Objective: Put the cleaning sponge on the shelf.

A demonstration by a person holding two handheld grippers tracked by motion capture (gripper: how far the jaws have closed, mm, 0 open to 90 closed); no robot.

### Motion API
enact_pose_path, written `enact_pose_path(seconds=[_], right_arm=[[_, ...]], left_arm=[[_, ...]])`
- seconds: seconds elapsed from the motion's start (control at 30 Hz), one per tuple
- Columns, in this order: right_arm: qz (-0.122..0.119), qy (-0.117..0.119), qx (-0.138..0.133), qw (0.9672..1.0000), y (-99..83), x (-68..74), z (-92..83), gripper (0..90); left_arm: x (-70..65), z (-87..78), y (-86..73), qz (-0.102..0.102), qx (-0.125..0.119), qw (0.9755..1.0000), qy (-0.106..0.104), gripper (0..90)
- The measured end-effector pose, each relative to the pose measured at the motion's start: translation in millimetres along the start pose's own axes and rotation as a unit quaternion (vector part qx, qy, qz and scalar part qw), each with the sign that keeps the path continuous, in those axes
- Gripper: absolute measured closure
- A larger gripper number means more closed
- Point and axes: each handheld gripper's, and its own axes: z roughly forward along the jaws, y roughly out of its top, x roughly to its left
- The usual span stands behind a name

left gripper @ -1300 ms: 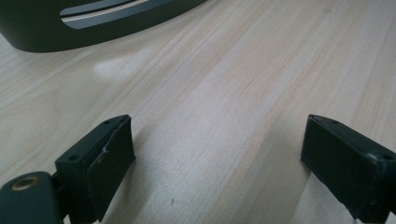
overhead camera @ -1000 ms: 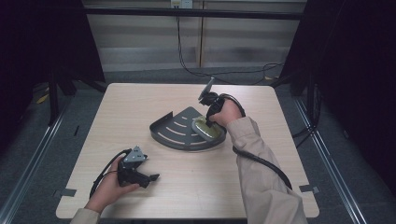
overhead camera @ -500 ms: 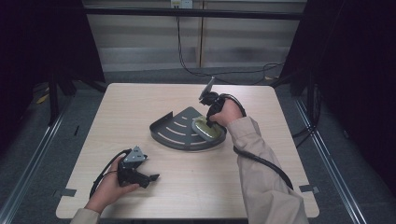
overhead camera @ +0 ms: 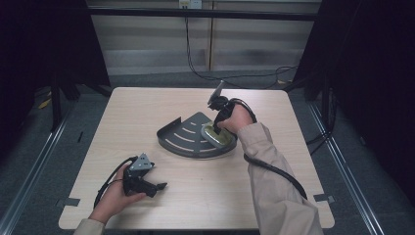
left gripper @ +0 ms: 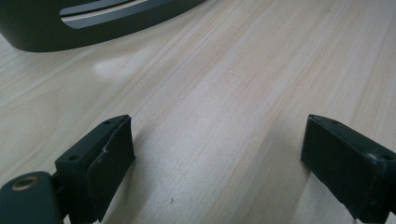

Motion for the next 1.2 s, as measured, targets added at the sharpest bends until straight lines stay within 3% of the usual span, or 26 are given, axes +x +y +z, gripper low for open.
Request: enact_pose_path(seconds=[0.47, 1.2], right_arm=[[0.014, 0.001, -0.016, 0.9998, -4.1, -3.6, -6.5, 23.2], [0.012, 0.016, -0.026, 0.9995, -21.8, -3.1, -18.6, 22.3]], left_arm=[[0.0, 0.0, 0.0, 0.001, 0.000, 1.0000, 0.000, 9.0], [-0.5, 0.0, -0.3, -0.002, -0.001, 1.0000, -0.001, 9.0]])
